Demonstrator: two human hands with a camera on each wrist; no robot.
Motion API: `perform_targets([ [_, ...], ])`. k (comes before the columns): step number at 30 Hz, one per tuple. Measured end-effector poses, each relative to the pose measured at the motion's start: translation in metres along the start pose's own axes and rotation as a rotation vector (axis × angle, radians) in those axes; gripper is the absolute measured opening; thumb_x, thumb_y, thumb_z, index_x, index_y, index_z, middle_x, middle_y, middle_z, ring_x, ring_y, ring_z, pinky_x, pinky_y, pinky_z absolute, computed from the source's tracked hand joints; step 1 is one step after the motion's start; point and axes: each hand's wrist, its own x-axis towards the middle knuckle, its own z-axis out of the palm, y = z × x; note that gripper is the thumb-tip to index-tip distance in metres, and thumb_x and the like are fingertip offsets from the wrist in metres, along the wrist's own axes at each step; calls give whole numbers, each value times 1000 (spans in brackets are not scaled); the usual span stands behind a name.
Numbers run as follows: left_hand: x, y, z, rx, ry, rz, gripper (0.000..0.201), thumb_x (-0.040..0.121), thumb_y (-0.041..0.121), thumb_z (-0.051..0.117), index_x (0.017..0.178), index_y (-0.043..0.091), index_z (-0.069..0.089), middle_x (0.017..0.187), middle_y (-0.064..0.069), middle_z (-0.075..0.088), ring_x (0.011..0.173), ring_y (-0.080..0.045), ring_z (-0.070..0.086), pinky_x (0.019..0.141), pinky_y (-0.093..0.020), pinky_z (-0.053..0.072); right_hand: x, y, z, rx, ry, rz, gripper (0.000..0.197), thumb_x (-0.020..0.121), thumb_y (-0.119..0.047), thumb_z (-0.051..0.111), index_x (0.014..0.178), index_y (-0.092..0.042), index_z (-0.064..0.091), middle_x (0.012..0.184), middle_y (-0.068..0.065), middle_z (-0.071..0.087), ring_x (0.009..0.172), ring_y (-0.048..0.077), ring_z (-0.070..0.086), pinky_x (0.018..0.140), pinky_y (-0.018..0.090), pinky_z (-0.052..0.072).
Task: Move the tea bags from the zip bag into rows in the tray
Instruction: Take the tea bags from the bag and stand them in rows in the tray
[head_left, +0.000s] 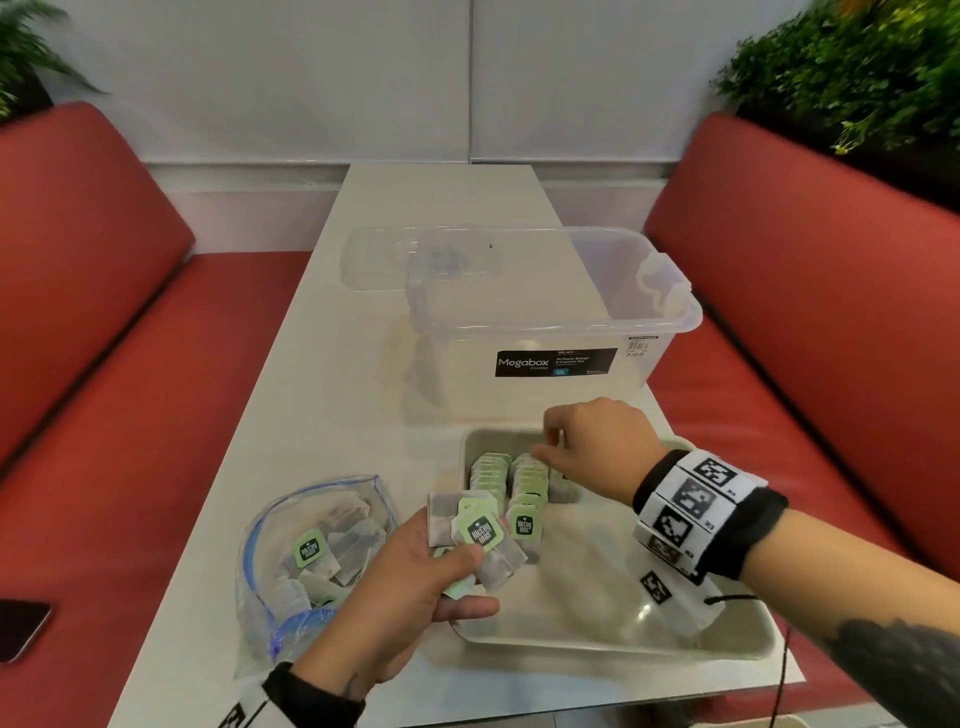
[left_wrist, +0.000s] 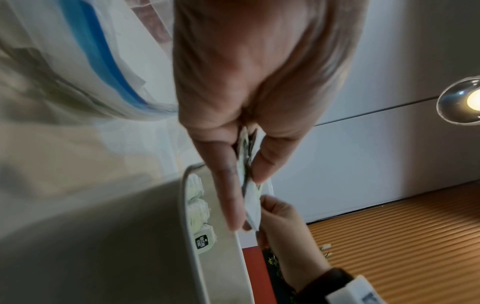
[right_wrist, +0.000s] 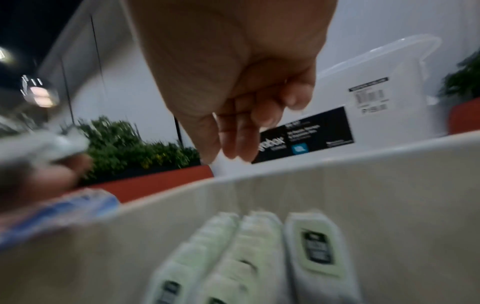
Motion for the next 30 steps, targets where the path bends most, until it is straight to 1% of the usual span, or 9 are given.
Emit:
perform_targets([
  [4, 2, 3, 4, 67, 45, 42, 30, 88, 1, 58, 109, 23, 61, 101, 2, 72, 85, -13, 69, 59, -30, 56, -15, -28, -16, 386, -85, -159, 21, 77, -46, 70, 78, -28, 60, 76, -8, 65, 64, 5, 53, 65, 28, 46],
  [7, 4, 5, 7, 98, 60, 71, 30, 88, 4, 59, 109, 25, 61, 101, 2, 72, 86, -16, 69, 61, -30, 56, -21, -39, -20, 451, -191, -153, 31, 67, -39, 80, 81, -27, 55, 76, -7, 65, 65, 7, 57, 66, 28, 46],
  [11, 5, 6, 10, 75, 79, 82, 28, 92, 10, 55, 114, 27, 60, 104, 3, 71, 90, -17, 70, 62, -29, 56, -19, -38, -19, 561, -204, -129, 32, 65, -23, 84, 89, -24, 62, 65, -9, 62, 55, 6, 56, 65, 29, 49],
  [15, 6, 7, 12, 61, 86, 92, 23, 95, 10, 50, 110, 25, 59, 98, 3, 74, 86, -18, 72, 59, -27, 56, -18, -29, -22, 688, -159, -102, 14, 72, -17, 79, 83, -21, 71, 66, -3, 66, 52, 3, 54, 61, 22, 47],
  [17, 7, 6, 12, 61, 104, 103, 21, 95, 10, 49, 107, 25, 58, 92, 5, 74, 85, -18, 72, 60, -29, 57, -17, -24, -24, 700, -118, -89, 12, 76, -16, 76, 73, -24, 69, 66, -8, 66, 52, -2, 53, 61, 20, 48],
  [19, 8, 5, 11, 55, 131, 108, 21, 95, 10, 49, 105, 25, 58, 90, 6, 74, 85, -18, 72, 63, -32, 59, -16, -19, -26, 717, -107, -72, 20, 78, -13, 74, 68, -27, 65, 63, -10, 63, 54, 3, 55, 61, 23, 49],
  [24, 9, 3, 10, 74, 132, 105, 22, 95, 10, 49, 107, 27, 58, 94, 8, 74, 89, -16, 71, 71, -35, 58, -12, -2, -31, 585, -152, -73, 14, 82, -8, 69, 84, -23, 69, 64, -15, 61, 53, -6, 54, 62, 10, 44],
  [28, 10, 0, 11, 94, 124, 80, 23, 95, 11, 49, 111, 26, 57, 96, 9, 74, 91, -14, 70, 76, -37, 56, -9, 9, -29, 448, -183, -52, 19, 84, -9, 65, 77, -26, 60, 70, -8, 62, 62, 4, 56, 72, 25, 49],
  [30, 9, -1, 11, 101, 123, 73, 23, 95, 11, 49, 111, 26, 57, 96, 11, 74, 91, -13, 71, 77, -37, 55, -7, 16, -26, 328, -164, -41, 16, 85, -9, 61, 80, -23, 57, 71, -10, 58, 68, 9, 54, 67, 22, 45],
])
